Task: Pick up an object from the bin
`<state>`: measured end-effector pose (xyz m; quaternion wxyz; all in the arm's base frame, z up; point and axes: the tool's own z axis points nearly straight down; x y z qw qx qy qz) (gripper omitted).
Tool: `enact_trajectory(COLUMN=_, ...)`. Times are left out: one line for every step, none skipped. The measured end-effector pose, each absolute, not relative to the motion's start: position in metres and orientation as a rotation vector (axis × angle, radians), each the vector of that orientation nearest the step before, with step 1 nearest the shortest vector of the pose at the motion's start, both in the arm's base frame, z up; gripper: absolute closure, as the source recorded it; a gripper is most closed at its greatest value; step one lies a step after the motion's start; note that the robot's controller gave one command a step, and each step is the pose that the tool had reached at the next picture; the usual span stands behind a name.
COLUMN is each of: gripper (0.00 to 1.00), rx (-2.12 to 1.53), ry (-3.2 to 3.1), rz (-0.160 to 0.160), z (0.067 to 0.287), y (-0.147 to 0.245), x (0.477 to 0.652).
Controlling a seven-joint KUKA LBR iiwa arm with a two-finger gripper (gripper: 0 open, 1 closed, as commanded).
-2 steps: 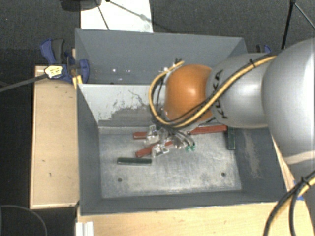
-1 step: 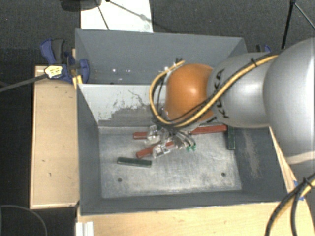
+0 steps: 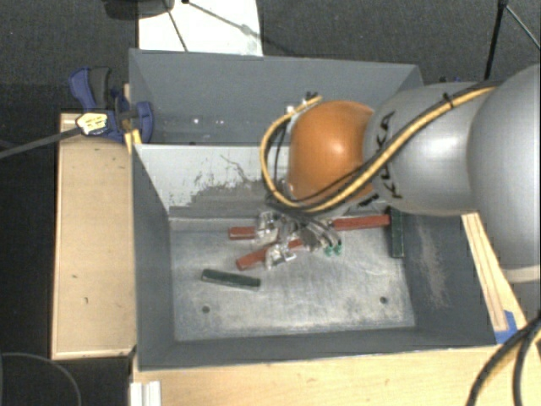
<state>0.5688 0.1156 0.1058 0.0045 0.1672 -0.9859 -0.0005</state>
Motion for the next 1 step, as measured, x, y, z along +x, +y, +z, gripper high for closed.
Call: enact_trajectory(gripper=1.0, rx=0.524, ry=-3.096, rz=-0.001, z=0.1294, y=0.116, x=0.5708)
